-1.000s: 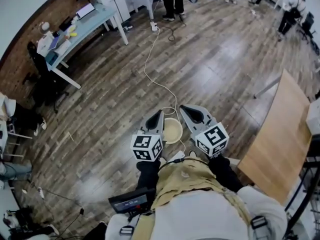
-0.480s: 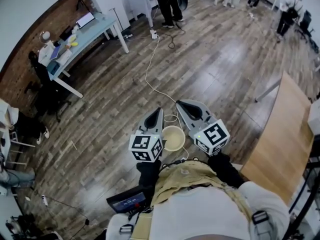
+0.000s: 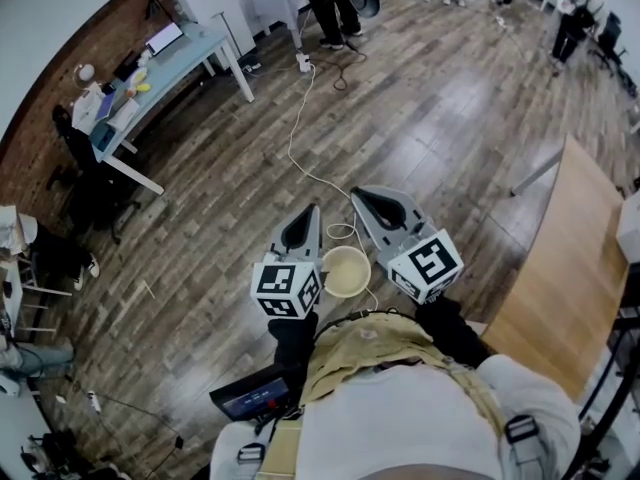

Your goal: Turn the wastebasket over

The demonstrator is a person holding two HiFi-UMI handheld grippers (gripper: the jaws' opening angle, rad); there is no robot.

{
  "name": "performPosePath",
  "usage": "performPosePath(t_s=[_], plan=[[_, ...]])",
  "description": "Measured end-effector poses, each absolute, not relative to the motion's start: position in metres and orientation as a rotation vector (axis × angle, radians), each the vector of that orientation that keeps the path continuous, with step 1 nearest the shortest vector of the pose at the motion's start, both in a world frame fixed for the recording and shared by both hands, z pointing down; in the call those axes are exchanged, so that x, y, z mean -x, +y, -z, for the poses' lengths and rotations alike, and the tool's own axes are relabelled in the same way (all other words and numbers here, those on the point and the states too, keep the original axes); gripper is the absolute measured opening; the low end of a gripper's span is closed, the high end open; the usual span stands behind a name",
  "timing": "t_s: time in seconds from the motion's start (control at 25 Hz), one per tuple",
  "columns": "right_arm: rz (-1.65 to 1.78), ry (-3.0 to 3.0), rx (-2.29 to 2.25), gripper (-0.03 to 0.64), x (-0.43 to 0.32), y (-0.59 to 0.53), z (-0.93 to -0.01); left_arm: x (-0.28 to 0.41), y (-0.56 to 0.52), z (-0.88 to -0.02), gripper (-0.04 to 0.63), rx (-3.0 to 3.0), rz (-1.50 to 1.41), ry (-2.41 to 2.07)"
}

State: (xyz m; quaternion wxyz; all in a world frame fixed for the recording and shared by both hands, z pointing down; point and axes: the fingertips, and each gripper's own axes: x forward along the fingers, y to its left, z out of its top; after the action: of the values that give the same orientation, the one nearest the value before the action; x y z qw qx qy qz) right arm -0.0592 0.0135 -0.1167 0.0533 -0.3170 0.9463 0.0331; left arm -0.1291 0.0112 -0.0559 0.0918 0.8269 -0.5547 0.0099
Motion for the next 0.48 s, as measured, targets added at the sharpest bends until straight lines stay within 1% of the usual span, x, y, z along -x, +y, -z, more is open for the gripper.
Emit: performPosePath(t_s=[0.48], plan=[[-0.082, 2.88, 0.958, 0.021, 0.0581, 0.0201, 0.1148, 0.132, 0.0189, 0.0563, 0.002, -2.434, -0.031, -1.671]])
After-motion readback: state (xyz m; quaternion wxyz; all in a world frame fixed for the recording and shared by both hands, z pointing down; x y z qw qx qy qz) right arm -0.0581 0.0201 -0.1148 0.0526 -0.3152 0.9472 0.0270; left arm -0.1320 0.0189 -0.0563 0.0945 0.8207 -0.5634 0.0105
